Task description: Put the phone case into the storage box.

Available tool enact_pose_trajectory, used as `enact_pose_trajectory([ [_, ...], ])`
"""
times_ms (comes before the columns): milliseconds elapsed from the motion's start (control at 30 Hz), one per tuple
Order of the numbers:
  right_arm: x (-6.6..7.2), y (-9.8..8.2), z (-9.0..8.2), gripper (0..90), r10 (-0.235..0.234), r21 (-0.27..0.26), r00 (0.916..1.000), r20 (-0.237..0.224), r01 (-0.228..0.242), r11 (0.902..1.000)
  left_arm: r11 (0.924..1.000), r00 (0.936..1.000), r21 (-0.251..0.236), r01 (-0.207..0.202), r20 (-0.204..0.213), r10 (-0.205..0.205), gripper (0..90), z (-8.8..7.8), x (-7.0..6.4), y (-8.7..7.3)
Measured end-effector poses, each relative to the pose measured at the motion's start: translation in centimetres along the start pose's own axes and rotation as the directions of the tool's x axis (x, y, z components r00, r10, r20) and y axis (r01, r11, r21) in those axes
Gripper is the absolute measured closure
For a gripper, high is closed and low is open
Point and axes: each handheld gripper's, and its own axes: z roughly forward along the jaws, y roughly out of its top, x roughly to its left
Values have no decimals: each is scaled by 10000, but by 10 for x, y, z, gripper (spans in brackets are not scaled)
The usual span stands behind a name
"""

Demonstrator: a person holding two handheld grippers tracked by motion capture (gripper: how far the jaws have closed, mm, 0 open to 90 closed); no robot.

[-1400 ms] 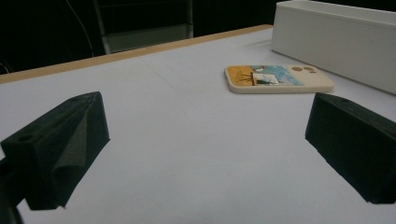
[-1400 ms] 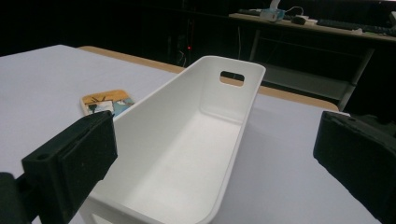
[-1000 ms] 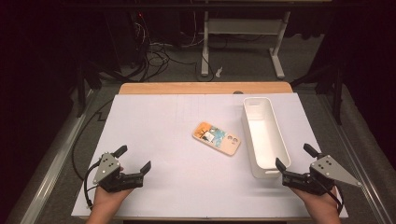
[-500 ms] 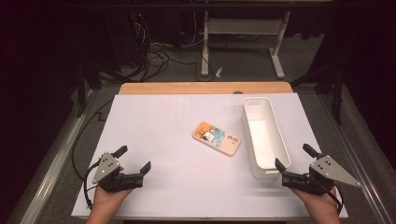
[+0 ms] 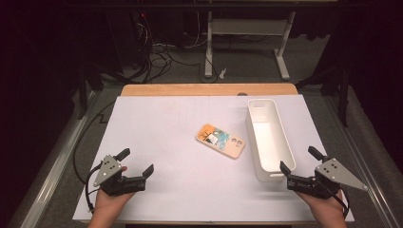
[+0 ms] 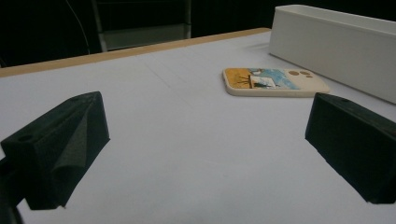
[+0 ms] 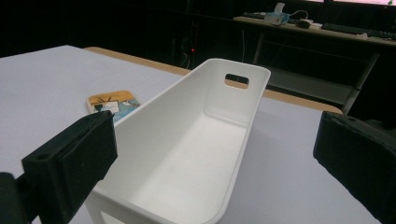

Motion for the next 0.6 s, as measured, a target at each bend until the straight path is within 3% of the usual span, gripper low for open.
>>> enact_pose_trajectory([
  [500, 0, 0, 1, 1, 4, 33, 10000, -23, -3, 10000, 9995, 9993, 157, 281, 260, -285, 52, 3, -1, 3],
  [600, 0, -1, 1, 1, 9, 45, 10000, -26, -9, 10000, 9997, 9994, 67, 231, 256, -232, 122, 3, -2, 3],
])
